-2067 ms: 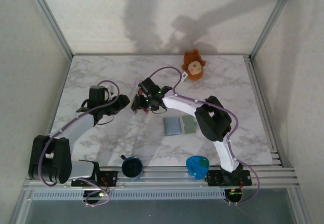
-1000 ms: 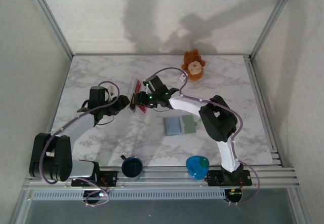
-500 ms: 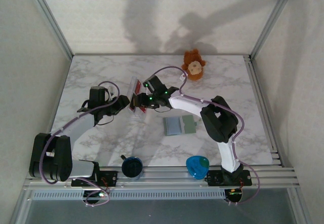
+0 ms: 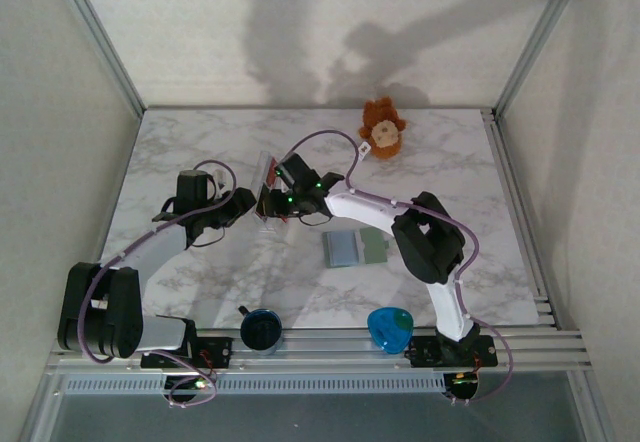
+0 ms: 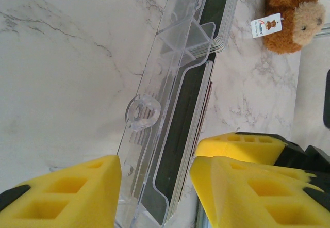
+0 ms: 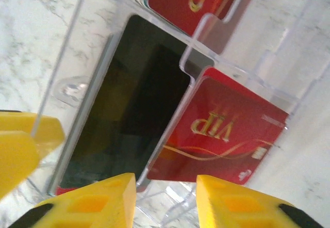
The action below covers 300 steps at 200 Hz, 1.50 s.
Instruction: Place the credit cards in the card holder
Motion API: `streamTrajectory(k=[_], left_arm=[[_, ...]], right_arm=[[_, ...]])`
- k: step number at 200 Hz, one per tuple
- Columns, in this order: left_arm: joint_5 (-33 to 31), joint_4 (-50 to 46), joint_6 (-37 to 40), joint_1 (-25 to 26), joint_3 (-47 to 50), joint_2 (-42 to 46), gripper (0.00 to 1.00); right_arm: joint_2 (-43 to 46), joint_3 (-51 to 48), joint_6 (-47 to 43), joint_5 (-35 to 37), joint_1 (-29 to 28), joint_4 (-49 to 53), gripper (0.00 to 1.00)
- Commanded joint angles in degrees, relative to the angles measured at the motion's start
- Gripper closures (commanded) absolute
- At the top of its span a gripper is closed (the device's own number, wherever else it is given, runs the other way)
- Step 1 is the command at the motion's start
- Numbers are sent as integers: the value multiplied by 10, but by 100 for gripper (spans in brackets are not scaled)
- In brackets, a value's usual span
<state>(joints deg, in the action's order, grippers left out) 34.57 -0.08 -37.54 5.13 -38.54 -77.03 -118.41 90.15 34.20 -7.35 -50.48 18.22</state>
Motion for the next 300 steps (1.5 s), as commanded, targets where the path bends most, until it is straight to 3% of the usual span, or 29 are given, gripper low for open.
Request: streamTrajectory(k=[1, 53, 88, 150, 187, 245, 300], left_arm=[[2, 1, 1, -4, -1, -1, 51], [1, 1, 3, -4, 0, 0, 51], [0, 0, 2, -4, 1, 0, 51], [0, 1, 3, -4, 1, -2, 51], [0, 2, 3, -4, 1, -2, 51], [0, 0, 5, -4, 0, -4, 51], [0, -3, 6, -5, -3, -4, 51]], right_arm=[[-5, 20, -24, 46, -6, 42, 67], [-3, 23, -32, 70, -12, 54, 76], [1, 20, -52, 40, -18, 26, 62], [-23, 48, -62, 41, -19, 31, 52], [-38, 62, -66, 62, -18, 48, 54], [-35, 60, -72, 90, -22, 62, 75], [-14, 40, -79, 89, -23, 62, 80]])
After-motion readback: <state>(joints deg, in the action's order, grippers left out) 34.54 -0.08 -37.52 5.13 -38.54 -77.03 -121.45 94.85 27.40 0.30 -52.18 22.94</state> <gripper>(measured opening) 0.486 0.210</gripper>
